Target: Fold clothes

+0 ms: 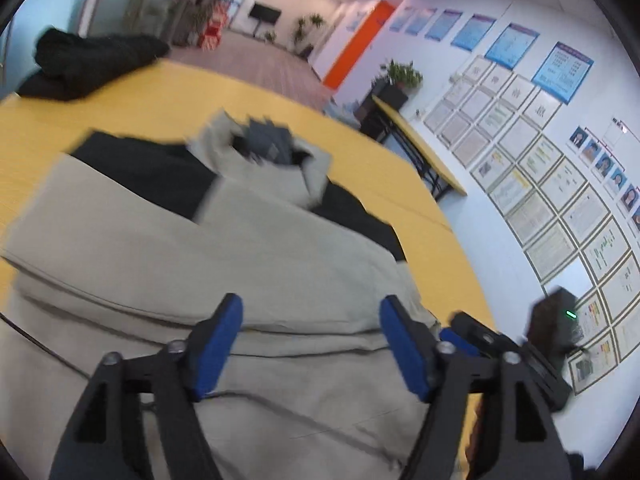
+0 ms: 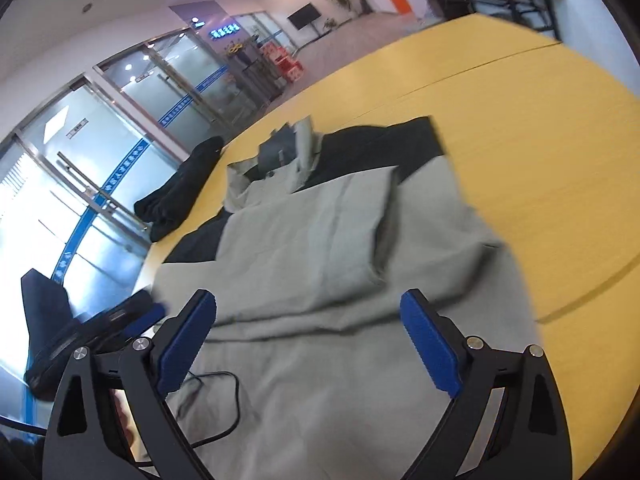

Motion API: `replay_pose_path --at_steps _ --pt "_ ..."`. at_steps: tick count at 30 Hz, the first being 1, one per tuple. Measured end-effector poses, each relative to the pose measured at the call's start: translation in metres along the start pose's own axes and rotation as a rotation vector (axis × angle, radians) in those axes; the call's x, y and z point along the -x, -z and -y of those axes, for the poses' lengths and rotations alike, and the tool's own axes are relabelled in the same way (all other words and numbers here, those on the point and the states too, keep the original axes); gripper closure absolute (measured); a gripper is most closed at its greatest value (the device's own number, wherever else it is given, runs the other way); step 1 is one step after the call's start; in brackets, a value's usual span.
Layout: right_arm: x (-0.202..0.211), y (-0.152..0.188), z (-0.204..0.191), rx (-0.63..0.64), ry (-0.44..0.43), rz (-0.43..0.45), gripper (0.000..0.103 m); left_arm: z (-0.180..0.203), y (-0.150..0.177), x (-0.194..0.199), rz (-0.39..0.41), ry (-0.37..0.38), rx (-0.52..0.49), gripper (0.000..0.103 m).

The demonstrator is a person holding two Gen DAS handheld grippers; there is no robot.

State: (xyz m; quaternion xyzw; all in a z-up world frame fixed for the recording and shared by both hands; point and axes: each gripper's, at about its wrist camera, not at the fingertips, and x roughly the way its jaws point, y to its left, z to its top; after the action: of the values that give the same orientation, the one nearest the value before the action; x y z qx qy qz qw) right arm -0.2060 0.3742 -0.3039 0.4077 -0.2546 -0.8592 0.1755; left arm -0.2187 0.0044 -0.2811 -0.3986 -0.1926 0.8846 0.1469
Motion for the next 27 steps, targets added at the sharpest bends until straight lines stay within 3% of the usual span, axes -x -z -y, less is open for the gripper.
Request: replay_pose_path --at_steps 2,5,6,7,9,10,13,16,18,20,23,25,27 --pt "-0.032 -0.005 0.003 -0.021 0.051 -0.036 0.008 -0.03 -0.007 0.024 0.027 -0.053 -0.014 0.018" --pt "-0.076 -0.009 0.011 -0.044 0.113 -0.098 0.016 -0.086 -0.013 0.012 -0.056 -0.115 0.03 0.018" --pt "-0.086 -0.012 0.01 -0.008 0.151 -0.1 0.029 -0.102 -0.01 0.004 -0.08 -0.115 0.05 0.02" --pt "-0.094 -0.014 0.007 0.031 0.18 -0.106 0.051 -0.119 -0.007 -0.003 -0.103 -0.116 0.07 0.021" --pt "-0.101 -0.019 0.007 0.039 0.198 -0.124 0.083 -0.143 -0.002 -0.016 -0.133 -0.114 0.097 0.024" --pt "-0.097 -0.021 0.006 0.034 0.187 -0.11 0.093 -0.153 0.0 -0.022 -0.144 -0.112 0.107 0.024" --pt "-0.058 -0.033 -0.022 0.116 0.166 0.037 0.097 -0.171 0.004 -0.032 -0.161 -0.106 0.127 0.026" --pt "-0.026 -0.041 -0.023 0.112 0.172 0.148 0.097 -0.176 0.006 -0.029 -0.145 -0.1 0.12 0.026" --pt "-0.052 -0.037 0.024 -0.044 0.19 -0.005 0.097 -0.181 0.006 -0.03 -0.135 -0.094 0.128 0.026" --pt "-0.082 -0.021 0.057 -0.109 0.246 -0.166 0.097 -0.186 0.006 -0.028 -0.133 -0.098 0.133 0.027" --pt "-0.079 -0.012 0.057 -0.084 0.255 -0.166 0.092 -0.191 0.006 -0.025 -0.141 -0.117 0.127 0.034" --pt "-0.074 -0.011 0.055 -0.064 0.281 -0.163 0.07 -0.184 0.004 -0.015 -0.142 -0.111 0.072 0.035" --pt "-0.059 -0.014 0.042 0.0 0.332 -0.132 0.059 -0.166 -0.005 0.005 -0.097 -0.07 -0.019 0.035"
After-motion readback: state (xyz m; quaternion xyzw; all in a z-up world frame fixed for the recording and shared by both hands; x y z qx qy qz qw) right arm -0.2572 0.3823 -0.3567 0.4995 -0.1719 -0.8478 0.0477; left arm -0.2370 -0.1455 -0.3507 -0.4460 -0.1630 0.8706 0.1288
